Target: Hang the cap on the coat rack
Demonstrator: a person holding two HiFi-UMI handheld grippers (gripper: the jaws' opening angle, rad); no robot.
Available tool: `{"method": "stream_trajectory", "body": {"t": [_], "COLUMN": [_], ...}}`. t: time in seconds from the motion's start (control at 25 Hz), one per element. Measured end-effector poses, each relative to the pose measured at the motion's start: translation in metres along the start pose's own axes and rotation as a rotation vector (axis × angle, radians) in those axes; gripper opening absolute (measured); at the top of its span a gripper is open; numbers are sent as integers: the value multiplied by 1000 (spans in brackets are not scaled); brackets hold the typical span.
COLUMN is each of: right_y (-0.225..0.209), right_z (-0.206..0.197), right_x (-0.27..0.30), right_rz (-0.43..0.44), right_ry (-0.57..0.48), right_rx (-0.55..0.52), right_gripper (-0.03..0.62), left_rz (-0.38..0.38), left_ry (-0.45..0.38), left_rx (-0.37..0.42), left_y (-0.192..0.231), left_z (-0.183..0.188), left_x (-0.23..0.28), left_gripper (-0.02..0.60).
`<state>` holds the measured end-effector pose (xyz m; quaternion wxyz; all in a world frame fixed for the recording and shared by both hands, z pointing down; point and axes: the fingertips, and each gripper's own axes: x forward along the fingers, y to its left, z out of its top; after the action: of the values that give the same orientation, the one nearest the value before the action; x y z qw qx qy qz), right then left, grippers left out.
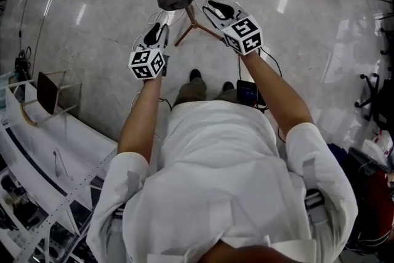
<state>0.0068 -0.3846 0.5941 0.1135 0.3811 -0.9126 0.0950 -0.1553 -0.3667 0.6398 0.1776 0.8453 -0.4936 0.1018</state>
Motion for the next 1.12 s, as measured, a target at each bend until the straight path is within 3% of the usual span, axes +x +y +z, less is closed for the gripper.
{"method": "stream_trajectory", "body": {"t": [0.24, 0.52, 0.68, 0.88, 1.12], "right_y": [-5, 5, 7, 16, 27], "right_z": [16, 63, 81, 96, 89], "right_x": [-74, -166, -215, -264, -290], "right_rz": [26, 60, 44, 10, -50], "right_ry": [-65, -201, -272, -327, -329], "right_rx": [1, 14, 50, 1, 13], "right_gripper": [84, 41, 35, 32, 29], "left_rz": [0, -14, -11, 3, -6], "left_ry": [-62, -215, -293, -336, -369], "left_rx": [-15, -5, -3, 13, 80], "left_y": [-46, -105, -135, -163, -188], "left_z": [6, 54, 77, 95, 114], "left_x": [-36, -94, -126, -157, -188], "left_gripper": [91, 49, 36, 29, 26]}}
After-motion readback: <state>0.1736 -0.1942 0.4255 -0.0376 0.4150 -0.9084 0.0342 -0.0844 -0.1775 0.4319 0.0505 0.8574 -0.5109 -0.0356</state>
